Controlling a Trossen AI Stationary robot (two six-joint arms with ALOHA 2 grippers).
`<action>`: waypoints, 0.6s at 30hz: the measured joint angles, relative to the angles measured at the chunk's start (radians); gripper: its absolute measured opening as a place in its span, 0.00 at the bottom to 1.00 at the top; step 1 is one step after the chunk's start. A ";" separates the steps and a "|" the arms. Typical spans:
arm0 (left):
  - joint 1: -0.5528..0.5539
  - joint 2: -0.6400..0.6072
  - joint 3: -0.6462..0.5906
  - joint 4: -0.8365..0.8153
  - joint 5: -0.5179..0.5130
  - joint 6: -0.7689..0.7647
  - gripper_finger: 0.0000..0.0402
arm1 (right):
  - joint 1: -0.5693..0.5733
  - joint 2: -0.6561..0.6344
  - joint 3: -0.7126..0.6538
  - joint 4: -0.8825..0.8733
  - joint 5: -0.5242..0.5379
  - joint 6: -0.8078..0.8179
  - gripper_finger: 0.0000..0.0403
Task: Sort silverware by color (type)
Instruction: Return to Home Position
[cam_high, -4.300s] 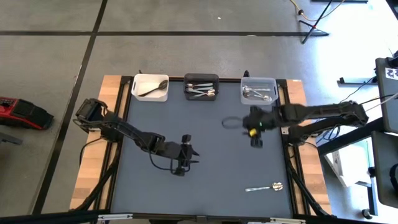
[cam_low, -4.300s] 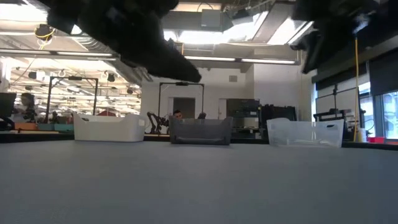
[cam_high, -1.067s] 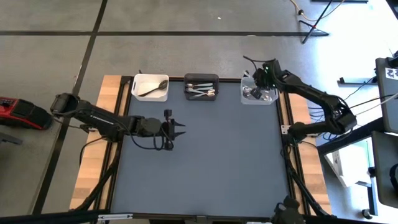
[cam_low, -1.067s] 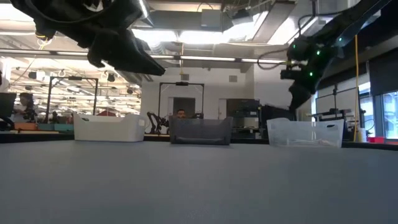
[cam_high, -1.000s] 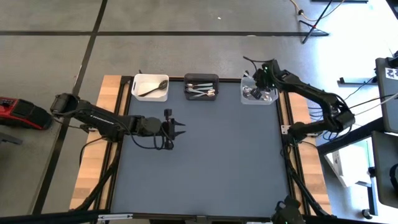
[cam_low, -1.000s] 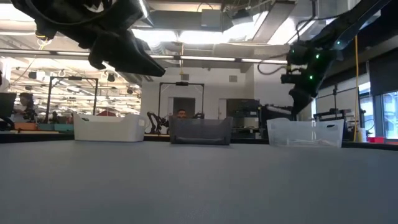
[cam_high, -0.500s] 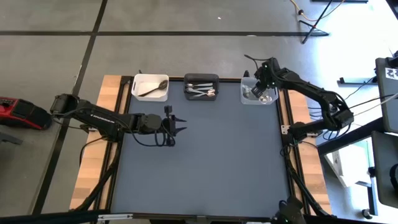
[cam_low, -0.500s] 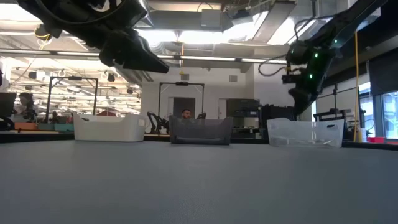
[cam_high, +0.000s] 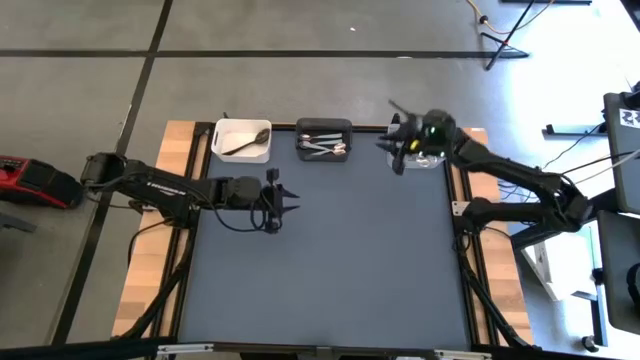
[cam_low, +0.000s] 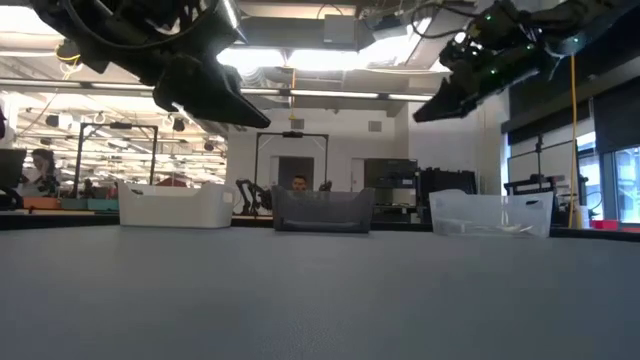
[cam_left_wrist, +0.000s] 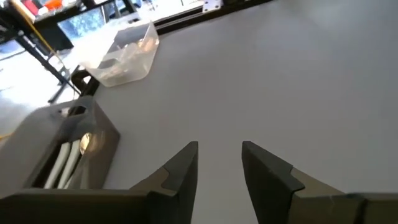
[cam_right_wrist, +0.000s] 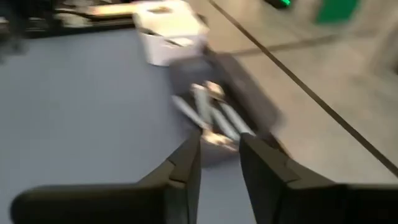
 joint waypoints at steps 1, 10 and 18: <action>0.006 0.000 -0.003 -0.001 0.006 -0.007 0.29 | 0.035 -0.001 -0.025 0.044 0.000 0.004 0.23; 0.019 -0.089 -0.087 -0.002 0.013 -0.076 0.11 | 0.273 -0.002 -0.204 0.326 0.081 0.081 0.07; 0.016 -0.367 -0.252 0.021 0.093 -0.179 0.01 | 0.388 -0.002 -0.312 0.473 0.090 0.135 0.02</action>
